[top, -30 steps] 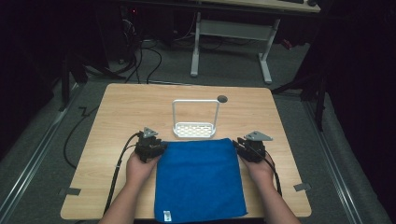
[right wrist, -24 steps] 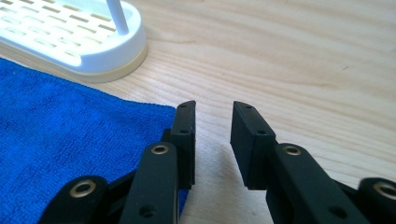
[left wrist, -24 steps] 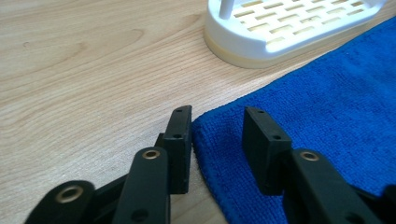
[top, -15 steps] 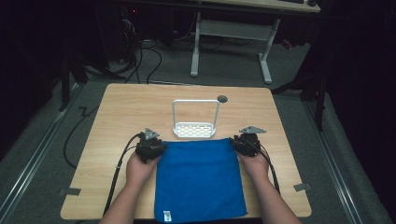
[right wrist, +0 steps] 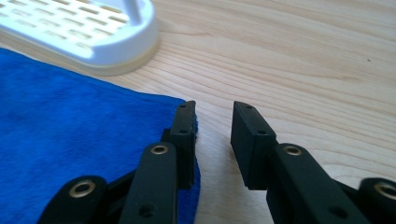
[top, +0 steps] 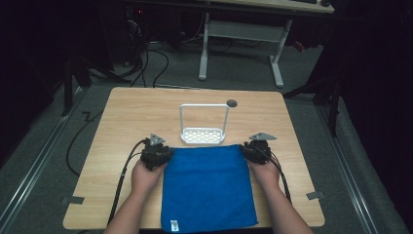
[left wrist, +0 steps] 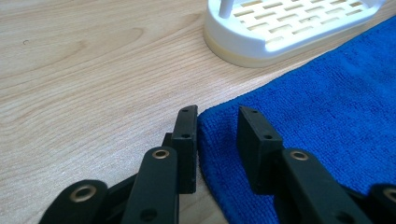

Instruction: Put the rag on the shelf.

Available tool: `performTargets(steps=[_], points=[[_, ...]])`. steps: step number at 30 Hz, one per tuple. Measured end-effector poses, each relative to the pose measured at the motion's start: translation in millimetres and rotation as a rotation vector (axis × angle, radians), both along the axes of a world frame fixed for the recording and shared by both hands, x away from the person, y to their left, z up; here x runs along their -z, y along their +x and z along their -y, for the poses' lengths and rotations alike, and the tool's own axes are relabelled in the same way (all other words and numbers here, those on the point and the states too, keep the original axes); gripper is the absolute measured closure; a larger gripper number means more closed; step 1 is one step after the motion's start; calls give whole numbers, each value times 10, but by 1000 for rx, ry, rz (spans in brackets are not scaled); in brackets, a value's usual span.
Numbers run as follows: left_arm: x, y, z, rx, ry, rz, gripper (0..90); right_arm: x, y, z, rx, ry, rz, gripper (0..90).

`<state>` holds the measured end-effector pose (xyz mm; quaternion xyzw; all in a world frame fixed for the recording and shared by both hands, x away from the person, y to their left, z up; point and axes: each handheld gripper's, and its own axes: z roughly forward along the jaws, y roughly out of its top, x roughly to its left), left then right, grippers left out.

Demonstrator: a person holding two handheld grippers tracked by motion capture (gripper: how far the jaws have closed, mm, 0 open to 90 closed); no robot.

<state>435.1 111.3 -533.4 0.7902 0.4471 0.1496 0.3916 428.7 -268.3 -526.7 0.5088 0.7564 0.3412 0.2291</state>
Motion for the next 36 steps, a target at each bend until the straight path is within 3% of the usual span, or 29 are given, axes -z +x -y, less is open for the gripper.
performTargets(steps=[13, 21, 24, 26, 30, 36], points=[[1, -10, 9, 1, 8, 6, 699, -30, -96, -116, -56, 25, 4, 709], [0, -19, 19, 3, 21, 13, 711, 36, -200, -180, -87, 15, -13, 719], [-1, -27, 27, 10, 33, 18, 742, 34, -250, -212, -101, -18, 12, 837], [0, -33, 33, 14, 36, 21, 782, 23, -277, -229, -105, -40, 31, 855], [-2, -39, 34, 29, 39, 20, 856, -10, -317, -209, -102, -40, 55, 853], [-3, -56, 43, 28, 47, 30, 871, -54, -420, -127, -76, -8, 99, 848]])
